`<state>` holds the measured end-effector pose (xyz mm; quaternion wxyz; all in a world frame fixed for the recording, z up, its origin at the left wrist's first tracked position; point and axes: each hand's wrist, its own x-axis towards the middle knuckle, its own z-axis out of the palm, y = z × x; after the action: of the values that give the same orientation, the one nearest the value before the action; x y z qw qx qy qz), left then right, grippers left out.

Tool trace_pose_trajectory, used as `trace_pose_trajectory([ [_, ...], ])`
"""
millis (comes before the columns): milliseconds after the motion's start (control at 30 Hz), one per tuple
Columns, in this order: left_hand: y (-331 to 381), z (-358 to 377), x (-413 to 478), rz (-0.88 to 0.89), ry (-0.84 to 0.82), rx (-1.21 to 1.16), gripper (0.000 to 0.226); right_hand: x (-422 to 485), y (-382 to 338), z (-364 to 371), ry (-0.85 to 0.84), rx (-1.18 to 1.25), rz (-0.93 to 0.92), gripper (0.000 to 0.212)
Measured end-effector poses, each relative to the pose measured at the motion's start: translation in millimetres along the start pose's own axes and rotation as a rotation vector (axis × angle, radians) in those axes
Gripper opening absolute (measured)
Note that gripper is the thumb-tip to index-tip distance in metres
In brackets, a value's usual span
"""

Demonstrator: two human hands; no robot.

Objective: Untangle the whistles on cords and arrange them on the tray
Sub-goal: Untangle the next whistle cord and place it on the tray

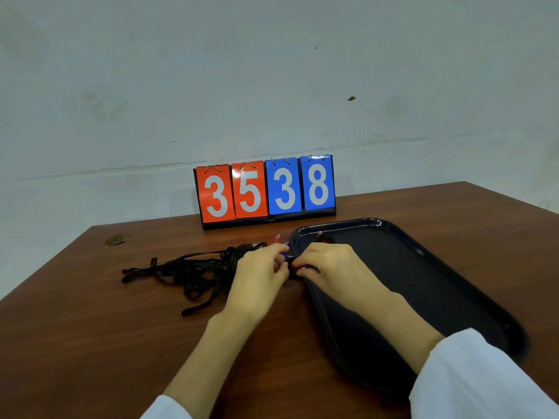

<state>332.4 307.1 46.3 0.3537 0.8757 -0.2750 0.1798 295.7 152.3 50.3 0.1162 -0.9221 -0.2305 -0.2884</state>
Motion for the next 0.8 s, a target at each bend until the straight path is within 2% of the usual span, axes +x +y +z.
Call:
trace_pose_trajectory([
  [100,1.1,-0.2,-1.2,0.084,-0.047,0.107,0.028,-0.3,-0.6,0.4,-0.03,-0.009,-0.004,0.017],
  [233,-4.5,4.3,-0.8,0.052,0.038,0.025,0.021,0.4,-3.6,1.5,-0.042,-0.024,-0.031,0.015],
  [400,-7.6,9.4,-2.3,0.071,-0.001,0.052,0.016,1.4,-6.0,1.7,-0.13,-0.011,0.037,0.019],
  [533,-5.9,9.2,-2.4,0.092,-0.018,0.044,0.04,2.4,-7.1,1.9,-0.154,0.014,0.073,0.021],
  [633,-2.5,7.8,-0.1,-0.085,0.042,-0.142,0.043,2.8,-6.9,2.2,-0.129,0.036,0.072,0.018],
  [800,-8.8,2.9,5.0,-0.569,0.004,-0.825,0.037,5.0,-6.1,2.1,-0.104,0.086,0.083,0.022],
])
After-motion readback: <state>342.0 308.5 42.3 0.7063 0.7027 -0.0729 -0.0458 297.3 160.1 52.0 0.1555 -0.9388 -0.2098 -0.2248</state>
